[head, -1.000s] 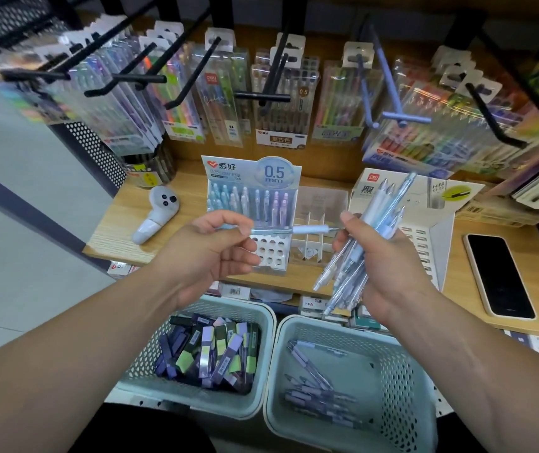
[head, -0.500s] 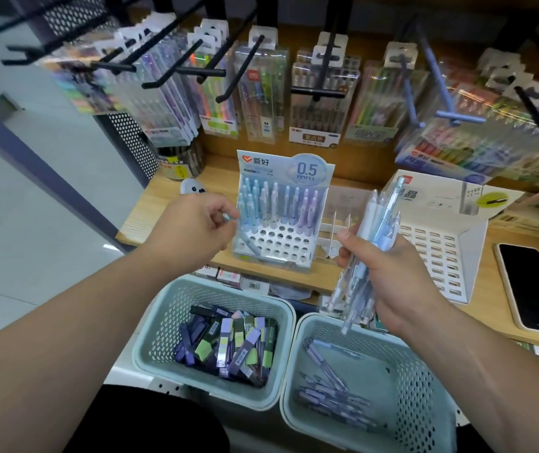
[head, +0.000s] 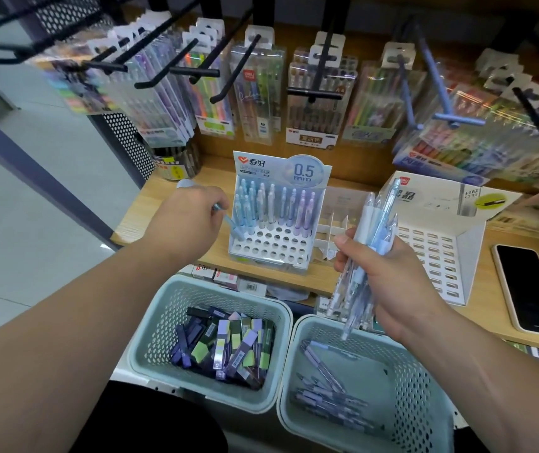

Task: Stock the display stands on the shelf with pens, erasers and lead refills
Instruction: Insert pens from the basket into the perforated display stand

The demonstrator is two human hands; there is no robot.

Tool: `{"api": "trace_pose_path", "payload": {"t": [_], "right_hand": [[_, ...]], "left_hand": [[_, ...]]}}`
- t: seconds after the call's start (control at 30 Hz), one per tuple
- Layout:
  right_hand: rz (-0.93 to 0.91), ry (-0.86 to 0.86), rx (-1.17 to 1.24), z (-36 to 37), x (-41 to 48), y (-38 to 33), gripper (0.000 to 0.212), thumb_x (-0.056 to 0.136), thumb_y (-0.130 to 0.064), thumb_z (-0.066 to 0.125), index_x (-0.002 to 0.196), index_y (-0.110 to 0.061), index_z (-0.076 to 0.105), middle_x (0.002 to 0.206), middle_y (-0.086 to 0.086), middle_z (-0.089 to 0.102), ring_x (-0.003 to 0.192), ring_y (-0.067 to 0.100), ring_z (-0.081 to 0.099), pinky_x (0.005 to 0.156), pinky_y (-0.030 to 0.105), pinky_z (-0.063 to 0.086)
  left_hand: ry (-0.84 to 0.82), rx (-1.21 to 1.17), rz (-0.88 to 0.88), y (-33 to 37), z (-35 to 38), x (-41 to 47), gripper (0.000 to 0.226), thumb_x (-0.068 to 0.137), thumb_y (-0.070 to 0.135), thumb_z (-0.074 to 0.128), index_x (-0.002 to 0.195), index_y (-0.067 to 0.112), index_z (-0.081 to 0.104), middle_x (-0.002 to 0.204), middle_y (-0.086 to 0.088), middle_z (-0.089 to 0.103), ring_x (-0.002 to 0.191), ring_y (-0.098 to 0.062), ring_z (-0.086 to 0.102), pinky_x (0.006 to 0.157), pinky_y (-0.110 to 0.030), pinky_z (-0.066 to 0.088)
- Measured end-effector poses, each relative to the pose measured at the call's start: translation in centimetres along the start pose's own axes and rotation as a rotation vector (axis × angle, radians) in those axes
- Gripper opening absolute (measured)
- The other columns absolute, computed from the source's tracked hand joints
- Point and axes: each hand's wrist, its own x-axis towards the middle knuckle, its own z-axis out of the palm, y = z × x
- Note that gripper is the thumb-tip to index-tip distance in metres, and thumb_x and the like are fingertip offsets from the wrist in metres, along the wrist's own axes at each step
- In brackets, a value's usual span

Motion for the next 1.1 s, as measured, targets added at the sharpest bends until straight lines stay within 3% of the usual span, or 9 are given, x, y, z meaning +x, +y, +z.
{"api": "trace_pose_path", "payload": {"t": [0.17,0.4,0.67,0.77,0.87,0.9,0.97,1.03,1.1], "right_hand": [[0.008,-0.009,-0.015,0.0,0.0,-0.1,0.023,0.08,-0.022,0.08,0.1,-0.015,0.069,0.074,0.001,0.071,0.07,0.014,0.069,0.059,0.023,0.054],[0.021,-0.047,-0.036,-0.2,-0.4,-0.1,0.019,0.084,-0.019,0.079,0.098,-0.014,0.069,0.073,0.001,0.07,0.071,0.016,0.066,0.065,0.03,0.052],[0.03,-0.15,-0.059,-0.1,-0.7,-0.1,0.017,0.086,-0.013,0.077,0.1,-0.012,0.067,0.073,0.007,0.065,0.07,0.02,0.062,0.07,0.035,0.052],[0.034,-0.169,-0.073,0.0,-0.6,0.0,0.023,0.086,-0.014,0.077,0.104,-0.006,0.066,0.073,0.007,0.066,0.071,0.021,0.062,0.073,0.038,0.051],[0.041,-0.176,-0.061,0.1,-0.7,-0.1,0.021,0.088,-0.013,0.075,0.105,-0.005,0.066,0.074,0.009,0.066,0.073,0.022,0.063,0.075,0.039,0.051],[0.045,-0.167,-0.042,0.2,-0.7,-0.2,0.018,0.088,-0.012,0.075,0.103,-0.007,0.067,0.075,0.008,0.067,0.073,0.021,0.064,0.073,0.037,0.052],[0.05,-0.12,0.015,0.5,-0.8,-0.2,0.015,0.087,-0.009,0.074,0.1,-0.011,0.067,0.077,0.008,0.069,0.073,0.021,0.067,0.069,0.035,0.055],[0.037,-0.063,0.072,0.8,-0.8,-0.1,0.015,0.086,-0.007,0.074,0.098,-0.013,0.067,0.078,0.009,0.069,0.074,0.021,0.069,0.069,0.037,0.056],[0.026,-0.011,0.136,1.0,-0.7,-0.1,0.015,0.086,-0.005,0.072,0.096,-0.015,0.067,0.077,0.009,0.069,0.074,0.021,0.068,0.069,0.04,0.057]], "left_hand": [[-0.087,0.04,0.011,0.4,0.6,0.2,0.013,0.094,0.01,0.061,0.102,0.014,0.07,0.092,-0.007,0.071,0.087,-0.023,0.06,0.069,-0.032,0.046],[-0.053,-0.051,-0.152,0.9,1.7,0.8,0.01,0.092,0.013,0.064,0.097,0.019,0.057,0.075,-0.002,0.063,0.074,-0.026,0.06,0.067,-0.045,0.055],[-0.091,-0.097,-0.175,1.0,2.5,0.8,0.022,0.095,0.012,0.062,0.113,0.019,0.053,0.07,0.007,0.059,0.075,-0.025,0.06,0.068,-0.039,0.052],[-0.054,-0.087,-0.24,0.8,2.3,0.8,0.026,0.094,0.022,0.065,0.107,0.026,0.043,0.07,-0.001,0.061,0.072,-0.026,0.061,0.068,-0.045,0.054],[0.025,-0.191,-0.247,2.9,1.2,0.6,0.024,0.094,0.031,0.066,0.095,0.022,0.045,0.068,-0.003,0.059,0.066,-0.024,0.059,0.059,-0.035,0.046],[-0.007,-0.341,-0.282,4.2,0.7,0.3,0.022,0.093,0.034,0.067,0.092,0.021,0.049,0.067,-0.001,0.059,0.063,-0.023,0.06,0.058,-0.032,0.044],[-0.252,-0.673,-0.351,6.9,0.0,-0.5,0.018,0.094,0.038,0.065,0.089,0.022,0.059,0.071,-0.002,0.064,0.061,-0.021,0.063,0.058,-0.034,0.045],[-0.617,-0.792,-0.297,8.9,0.1,-1.6,0.017,0.097,0.037,0.062,0.094,0.02,0.064,0.079,-0.005,0.069,0.064,-0.021,0.065,0.057,-0.036,0.046],[-0.845,-0.814,-0.228,10.0,0.9,-2.6,0.018,0.097,0.032,0.063,0.097,0.014,0.064,0.082,-0.004,0.07,0.068,-0.021,0.065,0.057,-0.033,0.048]]}}
